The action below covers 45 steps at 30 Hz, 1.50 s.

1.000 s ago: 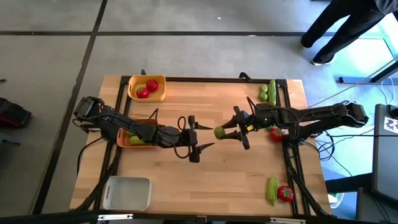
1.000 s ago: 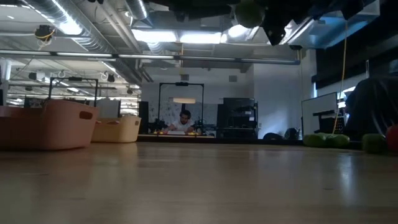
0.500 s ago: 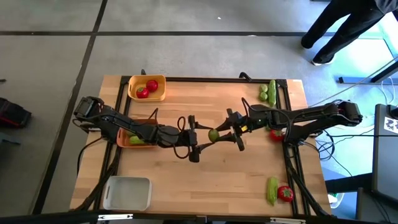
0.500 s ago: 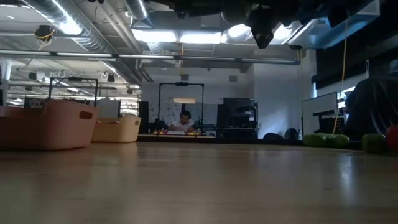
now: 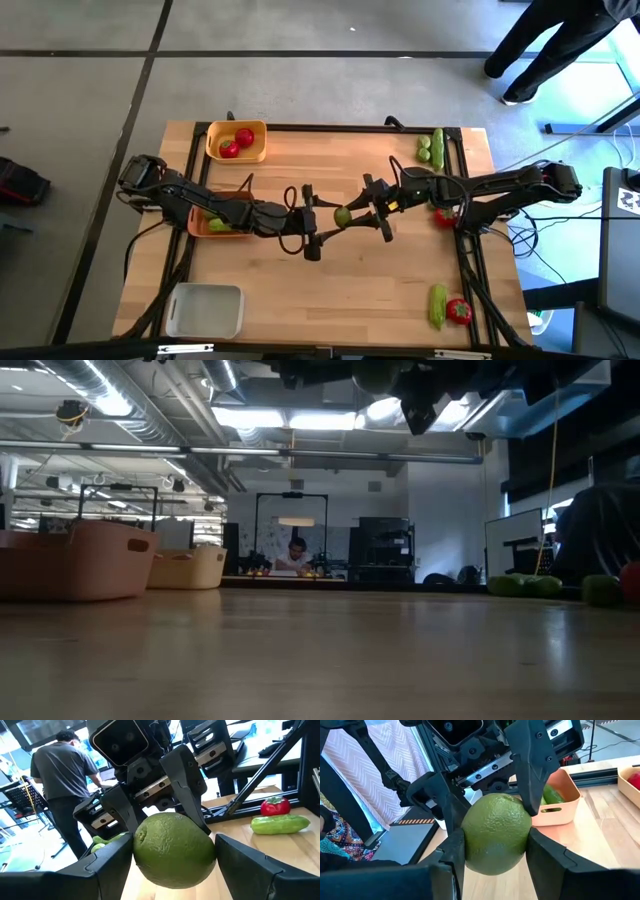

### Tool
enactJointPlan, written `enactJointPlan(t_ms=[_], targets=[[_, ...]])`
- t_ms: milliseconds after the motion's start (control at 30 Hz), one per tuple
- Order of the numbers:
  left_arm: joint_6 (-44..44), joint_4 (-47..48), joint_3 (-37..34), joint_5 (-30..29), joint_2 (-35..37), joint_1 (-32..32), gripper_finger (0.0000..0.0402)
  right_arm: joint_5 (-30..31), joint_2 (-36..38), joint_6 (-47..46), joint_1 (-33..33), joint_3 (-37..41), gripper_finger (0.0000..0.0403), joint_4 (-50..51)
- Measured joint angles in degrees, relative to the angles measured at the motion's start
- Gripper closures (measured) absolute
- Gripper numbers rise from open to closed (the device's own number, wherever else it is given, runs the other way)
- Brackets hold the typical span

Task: Sort produce into baskets
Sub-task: Put the lime into the gray bin

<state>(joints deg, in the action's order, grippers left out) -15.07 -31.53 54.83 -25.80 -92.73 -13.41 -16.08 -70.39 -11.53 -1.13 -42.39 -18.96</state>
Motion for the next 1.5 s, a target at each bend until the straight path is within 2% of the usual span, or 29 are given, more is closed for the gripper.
enactJointPlan(t_ms=[300,533,600,767,867,967,1133,1300,1500], targets=[[0.8,0.1,0.0,0.0,0.0,0.0,0.0190,-0.1,0.0,1.0,0.0,0.0,0.0251,0.0],[1.7,0.2,0.0,0.0,0.0,0.0,0.0193,-0.1,0.0,0.2,0.0,0.0,0.0246,0.2],[1.7,0.4,0.0,0.0,0.0,0.0,0.0193,0.0,0.0,0.2,0.0,0.0,0.0232,0.8],[1.6,1.3,-0.1,0.1,-0.3,-0.3,0.0193,0.0,0.7,0.0,0.0,-0.2,0.0166,4.0],[1.6,1.3,-0.1,0.1,-0.3,-0.9,0.0193,0.6,3.1,2.1,0.0,-0.3,0.0135,9.4],[1.6,2.5,0.5,-0.1,-0.3,-1.9,0.0192,2.0,6.3,3.2,0.0,-0.3,0.0121,16.7],[4.2,11.0,4.4,-0.2,-0.3,-4.2,0.0192,4.4,11.3,4.5,0.0,-0.3,0.0125,29.5],[11.7,28.5,11.0,-0.3,-0.3,-7.2,0.0192,7.4,12.0,4.3,0.0,-0.1,0.0133,41.4],[25.5,51.4,18.8,-0.4,-0.2,-11.2,0.0192,13.5,11.3,3.0,0.0,4.3,0.0134,42.1]])
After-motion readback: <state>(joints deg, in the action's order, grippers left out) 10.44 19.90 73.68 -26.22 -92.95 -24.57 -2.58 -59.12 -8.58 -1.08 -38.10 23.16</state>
